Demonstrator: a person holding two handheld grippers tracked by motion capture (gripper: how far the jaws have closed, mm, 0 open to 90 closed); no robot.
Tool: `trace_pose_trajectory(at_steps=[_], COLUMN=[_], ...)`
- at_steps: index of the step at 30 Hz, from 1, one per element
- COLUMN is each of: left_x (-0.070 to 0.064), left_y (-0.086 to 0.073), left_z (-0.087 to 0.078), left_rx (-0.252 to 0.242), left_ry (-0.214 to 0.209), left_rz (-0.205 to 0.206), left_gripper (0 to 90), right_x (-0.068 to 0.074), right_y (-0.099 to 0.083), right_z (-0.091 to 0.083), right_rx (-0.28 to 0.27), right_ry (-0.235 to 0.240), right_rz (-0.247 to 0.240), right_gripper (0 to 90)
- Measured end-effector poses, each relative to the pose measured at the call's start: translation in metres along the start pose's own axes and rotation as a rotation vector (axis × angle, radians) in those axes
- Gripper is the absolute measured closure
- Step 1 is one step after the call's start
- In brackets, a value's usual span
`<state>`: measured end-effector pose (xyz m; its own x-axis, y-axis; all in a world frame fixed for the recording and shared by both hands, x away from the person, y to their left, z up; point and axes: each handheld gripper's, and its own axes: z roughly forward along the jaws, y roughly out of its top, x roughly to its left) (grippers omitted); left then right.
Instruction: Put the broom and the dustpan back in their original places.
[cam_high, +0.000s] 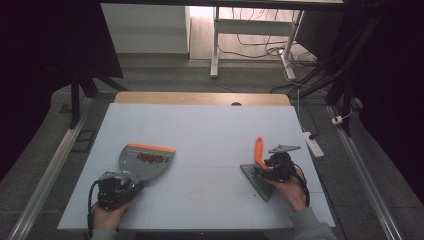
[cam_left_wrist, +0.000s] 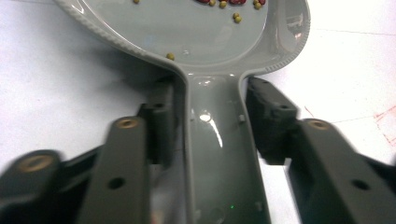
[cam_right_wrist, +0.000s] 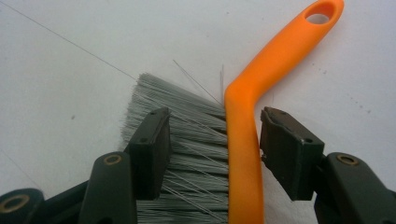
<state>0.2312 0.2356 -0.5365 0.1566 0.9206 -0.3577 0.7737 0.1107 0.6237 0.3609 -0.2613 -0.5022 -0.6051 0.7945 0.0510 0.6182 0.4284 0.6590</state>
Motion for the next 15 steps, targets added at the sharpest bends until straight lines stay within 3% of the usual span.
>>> trace_pose_trajectory(at_steps=[5,9,15], left_x=[-0.001,-0.006,-0.013], left_y=[0.001,0.004,0.01], left_z=[-0.01,-0.017,-0.021], left_rx=[-0.042,-0.075,-0.107], left_ry=[0.02,0.032,-0.03], left_rz=[0.018,0.064,0.148], left_gripper=[35.5,34.4,35.0], right_x=[0.001,0.002,0.008], right_y=[0.0,0.0,0.0], right_z=[-0.004,-0.01,-0.016], right_rx=[-0.019,-0.043,-0.072], right_ry=[0.004,0.016,0.066], right_rz=[-0.001,-0.011,-0.061], right_gripper=[43.1,43.1,43.3])
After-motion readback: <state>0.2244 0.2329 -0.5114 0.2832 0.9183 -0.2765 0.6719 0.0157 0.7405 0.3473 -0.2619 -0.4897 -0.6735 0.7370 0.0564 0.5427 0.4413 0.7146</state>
